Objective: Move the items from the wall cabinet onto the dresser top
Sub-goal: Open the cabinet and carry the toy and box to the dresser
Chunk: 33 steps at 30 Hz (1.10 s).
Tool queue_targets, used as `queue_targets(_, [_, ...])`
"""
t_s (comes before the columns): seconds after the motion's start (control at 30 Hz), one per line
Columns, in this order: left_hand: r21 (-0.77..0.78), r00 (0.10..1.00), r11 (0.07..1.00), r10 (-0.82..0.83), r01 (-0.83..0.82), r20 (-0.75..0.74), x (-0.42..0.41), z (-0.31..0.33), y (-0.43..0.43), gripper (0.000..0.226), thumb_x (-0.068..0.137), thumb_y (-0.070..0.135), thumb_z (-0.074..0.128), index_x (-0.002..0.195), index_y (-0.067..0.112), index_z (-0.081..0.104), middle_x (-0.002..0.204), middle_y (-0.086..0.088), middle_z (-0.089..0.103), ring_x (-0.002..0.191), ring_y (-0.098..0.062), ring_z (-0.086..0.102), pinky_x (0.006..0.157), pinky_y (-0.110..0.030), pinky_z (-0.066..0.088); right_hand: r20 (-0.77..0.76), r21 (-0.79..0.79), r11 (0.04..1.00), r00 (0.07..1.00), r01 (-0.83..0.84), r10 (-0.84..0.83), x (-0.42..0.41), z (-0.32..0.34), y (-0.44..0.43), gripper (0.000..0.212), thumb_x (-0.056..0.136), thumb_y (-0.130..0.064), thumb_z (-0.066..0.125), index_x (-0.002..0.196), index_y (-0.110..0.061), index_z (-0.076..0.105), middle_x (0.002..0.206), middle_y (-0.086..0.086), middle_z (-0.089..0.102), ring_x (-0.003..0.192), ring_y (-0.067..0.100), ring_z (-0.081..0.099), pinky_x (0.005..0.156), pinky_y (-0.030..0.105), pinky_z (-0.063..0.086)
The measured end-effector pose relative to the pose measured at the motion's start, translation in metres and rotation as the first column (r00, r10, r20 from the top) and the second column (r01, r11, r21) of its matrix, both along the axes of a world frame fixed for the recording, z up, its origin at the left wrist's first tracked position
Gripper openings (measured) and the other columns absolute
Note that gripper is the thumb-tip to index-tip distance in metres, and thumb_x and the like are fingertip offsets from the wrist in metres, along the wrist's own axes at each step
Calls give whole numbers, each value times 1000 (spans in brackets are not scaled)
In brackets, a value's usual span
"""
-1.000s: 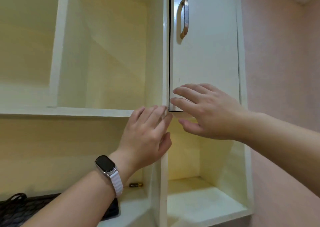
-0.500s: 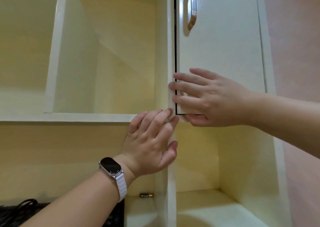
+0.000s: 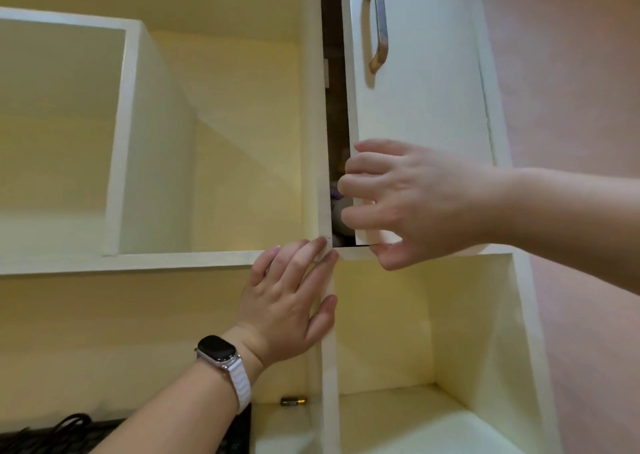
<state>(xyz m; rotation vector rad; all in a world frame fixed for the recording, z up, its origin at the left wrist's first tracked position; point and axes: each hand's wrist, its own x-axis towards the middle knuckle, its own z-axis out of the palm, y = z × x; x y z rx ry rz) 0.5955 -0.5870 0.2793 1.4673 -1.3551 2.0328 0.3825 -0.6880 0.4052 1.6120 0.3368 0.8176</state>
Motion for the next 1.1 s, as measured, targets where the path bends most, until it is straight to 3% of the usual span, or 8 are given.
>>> queue_targets(0.17, [33,994,999,23,-20,-109,-15,-7,4,49,86,37,52,126,11,64,136,-9,57,128,-27,49,110,-47,28,56,15,995,993,-103,102,-35,-7,1,30,83,-39,45,84,-14,61,93,9,59,94,34,54,99,49,38])
queue_targets(0.3, [131,995,991,38,-25,-95,-29,-4,0,50,78,33,60,123,12,65,140,-14,54,130,-36,45,108,-52,31,64,-16,987,985,-159,160,-73,-8,0,28,85,-42,53,88,-15,59,95,11,60,96,33,54,100,51,41])
queue_targets(0.6, [285,994,956,93,-71,-65,-42,4,-6,60,78,42,55,131,14,62,143,-13,52,133,-33,47,106,-55,33,158,49,993,983,-103,94,-136,-18,-11,23,77,-31,54,77,-9,59,83,11,57,89,36,56,97,46,44])
queue_targets(0.8, [241,998,970,20,-5,-58,-41,5,-15,59,76,38,52,129,14,63,141,-10,54,128,-29,52,104,-55,30,267,160,977,946,143,-182,-198,-34,-53,26,79,-25,46,81,-9,66,92,13,61,97,39,56,112,49,30])
queue_targets(0.93, [227,999,974,3,8,-51,-39,4,-17,59,76,36,50,127,12,64,139,-11,55,125,-30,53,103,-56,29,287,244,908,869,340,-403,-215,-36,-66,29,77,-30,43,82,-12,66,95,10,60,95,37,54,106,49,32])
queue_targets(1.1, [229,999,973,-9,21,-53,-37,3,-18,58,77,35,48,127,12,64,139,-12,55,126,-30,53,104,-56,30,308,322,839,789,439,-532,-212,-37,-70,28,74,-34,44,81,-14,63,91,8,57,89,35,55,95,50,37])
